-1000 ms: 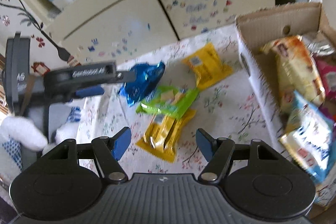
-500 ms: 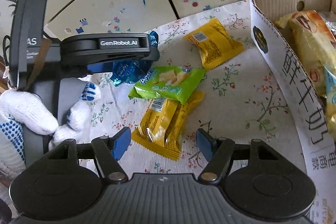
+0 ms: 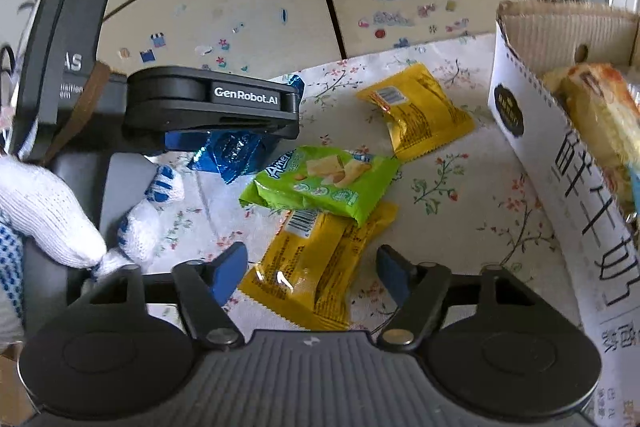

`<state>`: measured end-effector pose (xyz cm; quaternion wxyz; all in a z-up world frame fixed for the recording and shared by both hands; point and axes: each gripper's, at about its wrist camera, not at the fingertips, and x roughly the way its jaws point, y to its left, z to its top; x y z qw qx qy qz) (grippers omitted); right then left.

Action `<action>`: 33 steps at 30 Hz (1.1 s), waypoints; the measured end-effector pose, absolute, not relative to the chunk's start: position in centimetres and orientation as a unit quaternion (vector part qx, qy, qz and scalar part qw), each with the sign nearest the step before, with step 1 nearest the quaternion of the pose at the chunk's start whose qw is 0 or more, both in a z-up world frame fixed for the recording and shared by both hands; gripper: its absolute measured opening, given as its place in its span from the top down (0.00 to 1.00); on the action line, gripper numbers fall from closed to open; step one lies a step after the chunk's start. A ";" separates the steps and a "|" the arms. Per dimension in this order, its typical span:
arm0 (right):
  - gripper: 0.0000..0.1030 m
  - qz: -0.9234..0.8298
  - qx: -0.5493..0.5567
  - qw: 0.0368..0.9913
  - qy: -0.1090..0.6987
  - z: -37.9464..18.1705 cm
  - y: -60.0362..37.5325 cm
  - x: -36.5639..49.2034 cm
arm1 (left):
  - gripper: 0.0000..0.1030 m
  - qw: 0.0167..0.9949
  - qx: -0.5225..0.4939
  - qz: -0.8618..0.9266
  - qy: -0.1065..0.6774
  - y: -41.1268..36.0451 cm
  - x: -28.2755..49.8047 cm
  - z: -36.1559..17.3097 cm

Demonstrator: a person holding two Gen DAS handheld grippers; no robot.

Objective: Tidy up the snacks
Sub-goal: 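Grasp the blue foil packet with the left gripper while the right grasps the yellow packet, then lift the blue foil packet with the left gripper while the right lifts the yellow packet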

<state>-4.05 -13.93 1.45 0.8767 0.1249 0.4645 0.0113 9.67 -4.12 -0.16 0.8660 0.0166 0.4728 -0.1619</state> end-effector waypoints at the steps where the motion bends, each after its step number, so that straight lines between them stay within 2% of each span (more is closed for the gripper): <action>1: 0.38 0.011 0.116 0.879 0.463 1.5 -13.8 -4.1 | 0.21 0.868 0.019 -0.162 0.470 -4.2 9.6 -0.1; 6: 0.48 0.025 0.120 0.878 0.462 1.8 -14.0 -4.4 | 0.27 0.872 0.028 -0.159 0.462 -4.3 8.9 0.2; 7: 0.54 0.027 0.121 0.878 0.463 1.9 -14.1 -4.5 | 0.28 0.873 0.028 -0.158 0.461 -4.4 8.7 0.3; 8: 0.68 0.029 0.120 0.875 0.468 2.0 -14.3 -4.6 | 0.29 0.873 0.030 -0.157 0.460 -4.3 8.5 0.4; 17: 0.68 0.033 0.126 0.867 0.481 2.1 -15.2 -5.2 | 0.31 0.872 0.039 -0.133 0.470 -3.3 5.9 1.2; 20: 0.66 0.015 0.130 0.861 0.491 2.3 -15.6 -5.4 | 0.31 0.870 0.033 -0.117 0.479 -2.3 5.0 1.7; 22: 0.60 0.011 0.137 0.856 0.498 2.4 -15.8 -5.7 | 0.31 0.869 0.027 -0.102 0.483 -1.4 4.5 2.1; 24: 0.43 0.015 0.160 0.852 0.498 2.2 -15.8 -5.9 | 0.31 0.870 0.015 -0.088 0.485 -0.5 3.9 2.7; 26: 0.36 0.022 0.176 0.853 0.490 2.1 -15.8 -6.0 | 0.31 0.872 0.003 -0.081 0.482 0.1 3.4 3.4; 29: 0.31 0.021 0.167 0.860 0.482 1.8 -15.0 -5.5 | 0.31 0.878 -0.006 -0.077 0.473 0.6 2.5 4.6; 33: 0.31 0.012 0.119 0.872 0.475 1.8 -13.6 -5.0 | 0.31 0.885 0.001 -0.073 0.460 0.8 1.3 5.6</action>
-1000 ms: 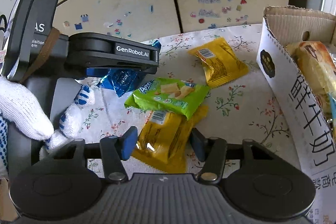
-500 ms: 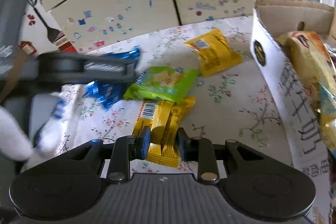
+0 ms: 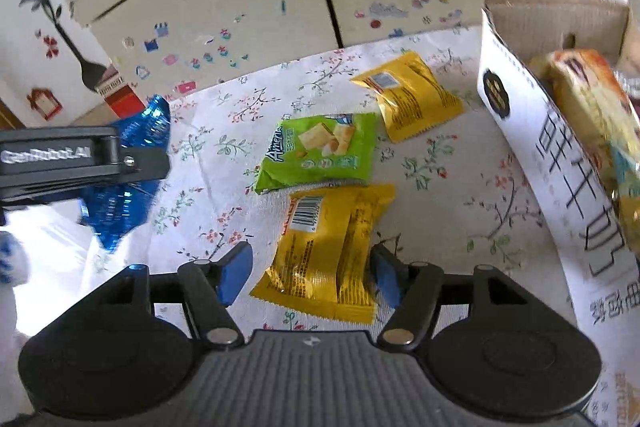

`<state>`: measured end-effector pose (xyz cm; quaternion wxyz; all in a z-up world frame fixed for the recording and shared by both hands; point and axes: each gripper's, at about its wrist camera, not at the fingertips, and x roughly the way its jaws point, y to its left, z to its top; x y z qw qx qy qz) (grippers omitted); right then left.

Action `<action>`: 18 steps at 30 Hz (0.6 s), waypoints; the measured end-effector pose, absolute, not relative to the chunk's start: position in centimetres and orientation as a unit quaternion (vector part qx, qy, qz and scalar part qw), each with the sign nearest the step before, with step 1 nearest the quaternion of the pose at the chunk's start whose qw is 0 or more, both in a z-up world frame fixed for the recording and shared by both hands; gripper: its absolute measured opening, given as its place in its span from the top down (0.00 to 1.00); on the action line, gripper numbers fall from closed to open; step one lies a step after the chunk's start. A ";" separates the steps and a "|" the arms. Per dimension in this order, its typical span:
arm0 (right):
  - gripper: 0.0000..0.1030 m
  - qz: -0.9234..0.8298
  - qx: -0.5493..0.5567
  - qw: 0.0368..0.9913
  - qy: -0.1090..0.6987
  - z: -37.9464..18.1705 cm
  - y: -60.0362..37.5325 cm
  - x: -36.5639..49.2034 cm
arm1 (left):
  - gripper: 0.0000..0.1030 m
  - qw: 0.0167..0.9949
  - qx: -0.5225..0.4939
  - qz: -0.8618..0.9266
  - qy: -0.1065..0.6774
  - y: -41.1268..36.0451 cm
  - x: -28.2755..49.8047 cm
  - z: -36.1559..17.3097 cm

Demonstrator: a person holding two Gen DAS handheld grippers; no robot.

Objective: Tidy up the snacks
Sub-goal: 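Lift the blue foil packet with the left gripper while the right lifts the yellow packet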

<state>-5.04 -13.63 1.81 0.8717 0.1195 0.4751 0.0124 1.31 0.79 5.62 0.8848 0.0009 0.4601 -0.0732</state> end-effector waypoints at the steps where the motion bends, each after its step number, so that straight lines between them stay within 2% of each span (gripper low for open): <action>1: 0.32 0.009 0.102 0.875 0.474 1.8 -13.2 -5.0 | 0.31 0.885 0.002 -0.073 0.459 0.8 1.0 5.7; 3: 0.40 0.001 0.063 0.880 0.471 1.6 -12.5 -4.9 | 0.31 0.885 -0.003 -0.073 0.461 0.8 0.5 5.9; 9: 0.47 0.014 0.064 0.880 0.470 2.0 -13.2 -5.1 | 0.31 0.882 -0.004 -0.079 0.465 0.2 -0.2 5.9; 18: 0.50 0.027 0.100 0.871 0.480 3.0 -14.7 -6.1 | 0.31 0.882 -0.002 -0.084 0.463 -0.4 -0.5 6.3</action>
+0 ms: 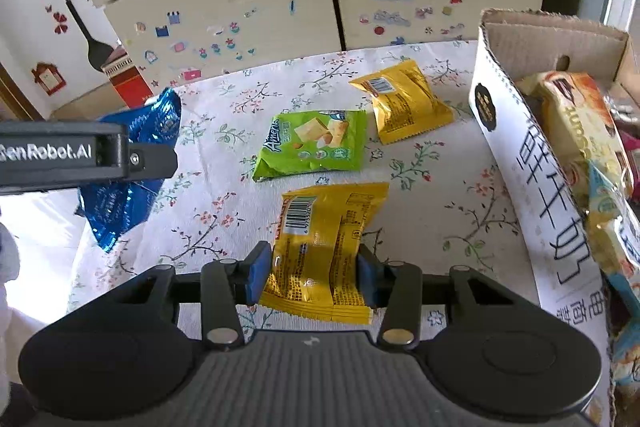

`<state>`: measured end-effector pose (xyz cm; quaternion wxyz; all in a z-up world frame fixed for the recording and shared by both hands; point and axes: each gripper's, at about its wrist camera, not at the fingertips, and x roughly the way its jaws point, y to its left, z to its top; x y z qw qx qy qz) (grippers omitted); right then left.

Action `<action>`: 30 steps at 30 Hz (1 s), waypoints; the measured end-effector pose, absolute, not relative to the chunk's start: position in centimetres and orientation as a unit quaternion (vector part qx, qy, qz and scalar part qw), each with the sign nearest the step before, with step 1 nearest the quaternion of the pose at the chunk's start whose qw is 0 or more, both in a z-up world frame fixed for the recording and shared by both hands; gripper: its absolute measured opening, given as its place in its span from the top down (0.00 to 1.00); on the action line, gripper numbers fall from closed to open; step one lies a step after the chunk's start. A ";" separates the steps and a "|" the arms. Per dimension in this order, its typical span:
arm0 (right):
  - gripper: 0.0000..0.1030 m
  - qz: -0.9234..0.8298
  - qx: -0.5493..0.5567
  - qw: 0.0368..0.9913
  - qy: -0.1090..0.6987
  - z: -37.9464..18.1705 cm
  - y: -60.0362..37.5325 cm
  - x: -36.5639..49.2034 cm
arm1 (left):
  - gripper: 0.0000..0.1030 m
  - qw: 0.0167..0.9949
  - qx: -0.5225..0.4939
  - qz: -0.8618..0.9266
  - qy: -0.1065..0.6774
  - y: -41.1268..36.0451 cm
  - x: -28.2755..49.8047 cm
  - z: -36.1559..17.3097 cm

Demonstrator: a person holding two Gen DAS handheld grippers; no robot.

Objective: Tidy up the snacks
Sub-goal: 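Lift the blue foil packet with the left gripper while the right lifts the yellow packet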

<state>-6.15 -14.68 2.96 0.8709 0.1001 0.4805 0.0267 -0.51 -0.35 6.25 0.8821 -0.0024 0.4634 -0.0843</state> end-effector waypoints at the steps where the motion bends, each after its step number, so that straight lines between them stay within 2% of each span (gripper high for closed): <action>1: 0.50 0.027 0.106 0.871 0.479 3.2 -14.9 -6.3 | 0.31 0.882 -0.001 -0.084 0.463 -0.4 -0.6 6.3; 15: 0.50 0.034 0.146 0.893 0.424 7.8 -17.3 -7.7 | 0.30 0.887 0.006 -0.087 0.453 -1.7 -1.0 6.6; 30: 0.50 0.030 0.155 0.904 0.398 9.5 -18.2 -8.5 | 0.30 0.894 0.013 -0.095 0.438 -3.5 -1.4 7.3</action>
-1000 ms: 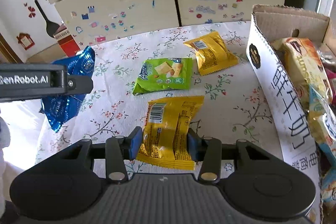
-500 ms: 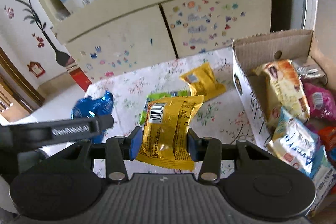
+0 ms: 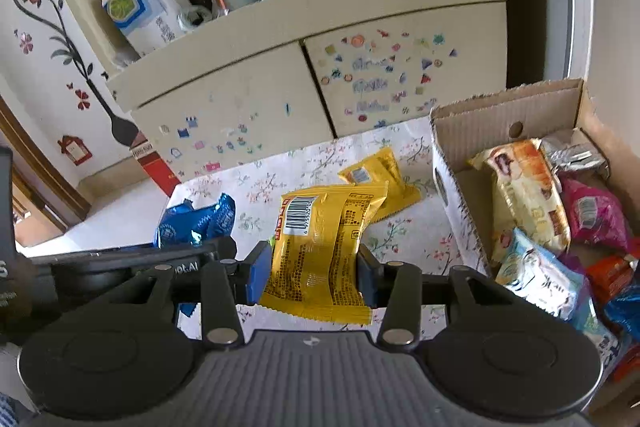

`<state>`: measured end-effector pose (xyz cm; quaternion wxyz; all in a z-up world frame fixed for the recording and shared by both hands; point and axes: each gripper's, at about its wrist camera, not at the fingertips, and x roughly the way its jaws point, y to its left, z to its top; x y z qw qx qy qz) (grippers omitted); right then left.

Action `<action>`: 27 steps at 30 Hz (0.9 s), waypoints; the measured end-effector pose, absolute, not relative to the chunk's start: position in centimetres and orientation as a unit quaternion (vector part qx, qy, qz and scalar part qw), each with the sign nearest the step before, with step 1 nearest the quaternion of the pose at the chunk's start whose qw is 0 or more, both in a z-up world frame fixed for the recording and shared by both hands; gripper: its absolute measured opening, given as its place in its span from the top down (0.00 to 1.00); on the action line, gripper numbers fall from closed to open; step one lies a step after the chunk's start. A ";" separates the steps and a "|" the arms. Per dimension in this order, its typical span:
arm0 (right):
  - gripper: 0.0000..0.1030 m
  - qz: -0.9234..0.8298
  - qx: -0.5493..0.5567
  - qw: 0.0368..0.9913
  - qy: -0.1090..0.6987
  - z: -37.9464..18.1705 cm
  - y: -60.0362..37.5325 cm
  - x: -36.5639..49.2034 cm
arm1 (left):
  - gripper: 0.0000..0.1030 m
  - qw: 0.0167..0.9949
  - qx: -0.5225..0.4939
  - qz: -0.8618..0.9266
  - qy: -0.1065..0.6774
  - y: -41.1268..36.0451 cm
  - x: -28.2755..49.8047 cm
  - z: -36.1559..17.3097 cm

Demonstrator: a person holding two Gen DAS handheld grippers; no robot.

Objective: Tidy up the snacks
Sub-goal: 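Lift the blue foil packet with the left gripper while the right lifts the yellow packet, then carry the blue foil packet with the left gripper while the right carries the yellow packet to the box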

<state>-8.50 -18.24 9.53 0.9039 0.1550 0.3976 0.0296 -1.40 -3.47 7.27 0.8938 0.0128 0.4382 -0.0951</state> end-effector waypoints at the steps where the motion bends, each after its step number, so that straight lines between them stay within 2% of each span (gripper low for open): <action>1: 0.50 0.028 0.157 0.905 0.394 9.8 -18.5 -8.5 | 0.30 0.895 0.014 -0.096 0.436 -3.7 -1.4 7.4; 27: 0.50 -0.052 0.198 0.921 0.333 13.9 -26.2 -11.6 | 0.30 0.901 0.053 -0.203 0.379 -11.7 -4.1 8.4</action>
